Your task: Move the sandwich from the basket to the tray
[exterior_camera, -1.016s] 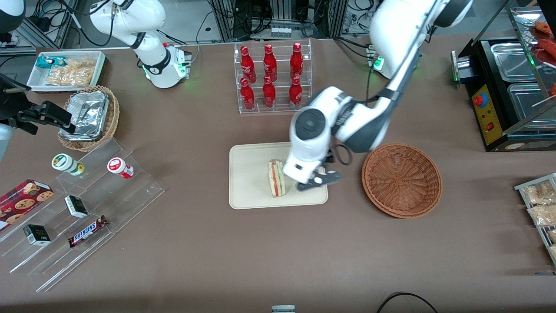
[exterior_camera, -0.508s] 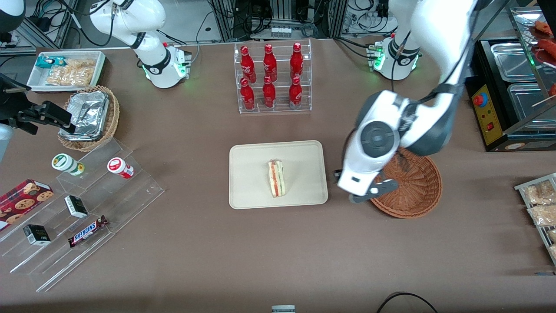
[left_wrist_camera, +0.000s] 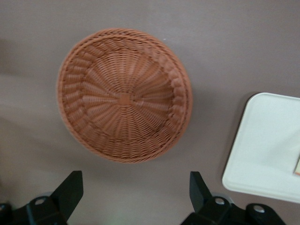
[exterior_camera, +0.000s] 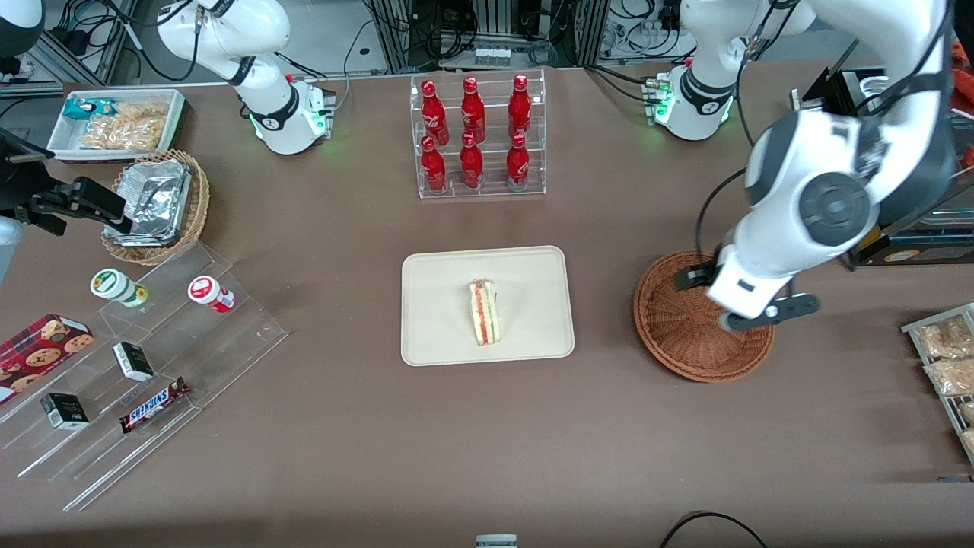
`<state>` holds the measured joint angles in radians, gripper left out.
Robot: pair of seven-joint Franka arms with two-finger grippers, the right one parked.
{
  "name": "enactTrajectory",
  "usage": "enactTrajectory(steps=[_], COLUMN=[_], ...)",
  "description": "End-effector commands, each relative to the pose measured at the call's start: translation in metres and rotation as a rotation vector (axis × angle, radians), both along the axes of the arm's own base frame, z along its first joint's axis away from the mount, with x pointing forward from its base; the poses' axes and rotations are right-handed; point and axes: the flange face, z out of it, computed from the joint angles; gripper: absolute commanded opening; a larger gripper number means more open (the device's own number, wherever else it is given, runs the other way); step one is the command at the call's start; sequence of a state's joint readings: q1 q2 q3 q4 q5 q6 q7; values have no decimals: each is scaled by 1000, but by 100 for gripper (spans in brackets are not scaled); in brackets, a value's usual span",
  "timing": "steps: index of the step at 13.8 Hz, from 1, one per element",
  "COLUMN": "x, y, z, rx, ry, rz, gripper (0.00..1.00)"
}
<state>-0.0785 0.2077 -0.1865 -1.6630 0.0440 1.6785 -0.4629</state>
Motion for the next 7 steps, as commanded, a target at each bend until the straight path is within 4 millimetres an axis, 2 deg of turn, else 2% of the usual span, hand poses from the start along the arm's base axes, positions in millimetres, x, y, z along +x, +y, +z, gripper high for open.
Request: enactTrajectory(steps=[1,5,7], x=[-21,-45,-50], y=[35,67,87], z=[31,77,94], rx=[-35,-33,-37], ry=[27,27,1], rz=[-58,-142,-142], gripper=[100,100,100])
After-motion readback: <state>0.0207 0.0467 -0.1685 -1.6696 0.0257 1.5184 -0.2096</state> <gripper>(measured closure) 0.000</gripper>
